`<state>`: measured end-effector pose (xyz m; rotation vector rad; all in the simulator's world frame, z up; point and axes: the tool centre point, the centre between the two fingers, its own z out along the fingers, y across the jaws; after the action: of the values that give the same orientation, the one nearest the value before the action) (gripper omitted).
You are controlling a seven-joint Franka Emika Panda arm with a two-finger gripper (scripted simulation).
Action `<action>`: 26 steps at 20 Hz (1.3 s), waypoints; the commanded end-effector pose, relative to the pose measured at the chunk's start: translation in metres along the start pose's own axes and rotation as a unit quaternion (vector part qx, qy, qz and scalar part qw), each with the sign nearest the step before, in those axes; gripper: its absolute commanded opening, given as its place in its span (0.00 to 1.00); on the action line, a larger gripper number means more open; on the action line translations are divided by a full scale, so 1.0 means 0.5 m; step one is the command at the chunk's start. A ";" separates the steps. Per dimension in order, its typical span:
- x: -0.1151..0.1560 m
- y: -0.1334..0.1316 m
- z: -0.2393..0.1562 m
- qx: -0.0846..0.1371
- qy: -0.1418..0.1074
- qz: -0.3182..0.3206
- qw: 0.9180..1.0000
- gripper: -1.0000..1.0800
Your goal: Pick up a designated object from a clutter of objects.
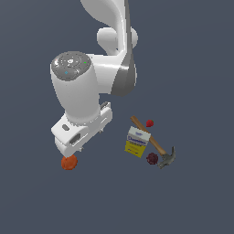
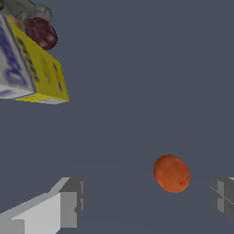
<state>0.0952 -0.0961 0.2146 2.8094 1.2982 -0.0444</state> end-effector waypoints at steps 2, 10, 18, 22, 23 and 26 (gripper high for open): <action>-0.013 0.026 0.027 0.001 0.001 -0.038 0.999 0.96; -0.049 0.083 0.090 0.005 0.005 -0.122 0.992 0.96; -0.089 0.134 0.155 0.007 0.012 -0.204 0.979 0.96; -0.111 0.157 0.187 0.008 0.017 -0.242 0.970 0.96; -0.116 0.162 0.194 0.008 0.018 -0.250 0.968 0.96; -0.129 0.175 0.212 0.008 0.020 -0.272 0.962 0.96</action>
<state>0.1188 -0.2027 0.1186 2.4059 2.0099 -0.0198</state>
